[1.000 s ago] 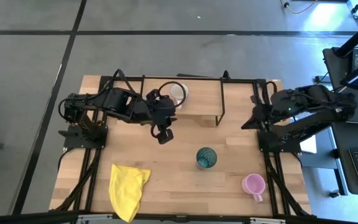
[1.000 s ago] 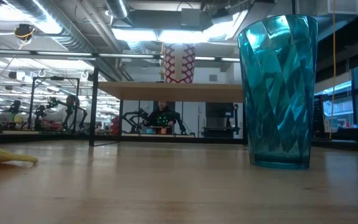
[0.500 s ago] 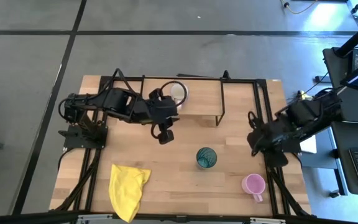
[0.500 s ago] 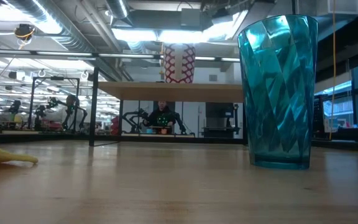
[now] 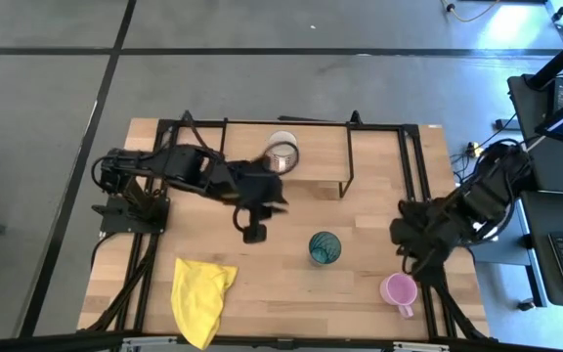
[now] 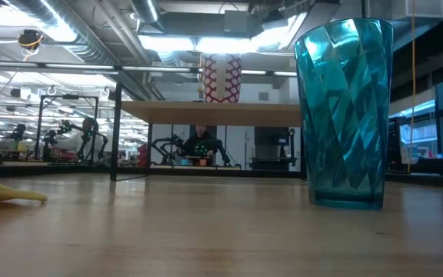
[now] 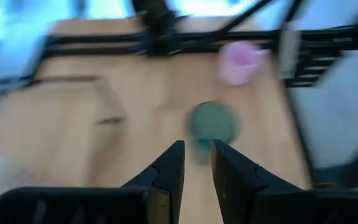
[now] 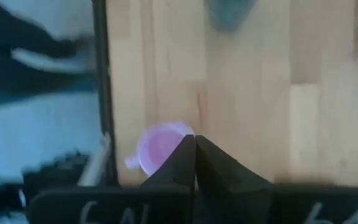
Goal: Stack small to large cups/mugs on shelf
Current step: Put the pink mug on the shelf
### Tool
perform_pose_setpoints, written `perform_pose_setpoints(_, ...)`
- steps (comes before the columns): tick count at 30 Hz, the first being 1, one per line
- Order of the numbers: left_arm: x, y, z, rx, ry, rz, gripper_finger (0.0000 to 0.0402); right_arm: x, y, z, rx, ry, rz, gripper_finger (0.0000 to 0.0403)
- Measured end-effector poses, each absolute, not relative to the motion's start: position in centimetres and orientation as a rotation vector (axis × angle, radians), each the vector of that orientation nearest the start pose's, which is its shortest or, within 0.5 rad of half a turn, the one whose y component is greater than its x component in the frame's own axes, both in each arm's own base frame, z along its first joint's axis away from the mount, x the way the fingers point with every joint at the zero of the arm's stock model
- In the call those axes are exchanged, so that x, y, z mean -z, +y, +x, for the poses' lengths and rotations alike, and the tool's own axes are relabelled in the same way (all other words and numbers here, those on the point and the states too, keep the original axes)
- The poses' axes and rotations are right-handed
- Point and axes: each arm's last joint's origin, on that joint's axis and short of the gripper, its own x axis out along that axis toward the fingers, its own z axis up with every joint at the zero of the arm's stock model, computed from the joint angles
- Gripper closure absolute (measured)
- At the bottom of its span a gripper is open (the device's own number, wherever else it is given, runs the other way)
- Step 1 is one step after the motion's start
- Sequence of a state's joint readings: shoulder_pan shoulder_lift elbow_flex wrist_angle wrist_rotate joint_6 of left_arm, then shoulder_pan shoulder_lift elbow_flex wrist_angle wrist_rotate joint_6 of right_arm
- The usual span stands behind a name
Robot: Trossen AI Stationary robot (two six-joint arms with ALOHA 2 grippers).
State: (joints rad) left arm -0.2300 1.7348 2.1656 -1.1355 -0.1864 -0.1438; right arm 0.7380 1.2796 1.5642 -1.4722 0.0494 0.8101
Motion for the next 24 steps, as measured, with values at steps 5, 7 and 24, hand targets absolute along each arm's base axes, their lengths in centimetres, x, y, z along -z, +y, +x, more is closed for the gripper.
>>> perform_pose_setpoints(5,-44.1,-8.4,34.6,0.267,0.592,0.007,0.0327,-38.5,15.4,17.0,-0.08,1.188,0.309,0.039)
perform_pose_setpoints(7,-43.3,-9.0,34.6,0.368,0.559,-0.004,0.0327,-38.2,16.1,17.7,-0.076,1.172,0.346,0.039)
perform_pose_setpoints(24,-34.8,-6.7,22.5,0.4,0.018,-0.334,0.0327,-37.7,16.3,17.9,0.028,1.158,0.361,0.039)
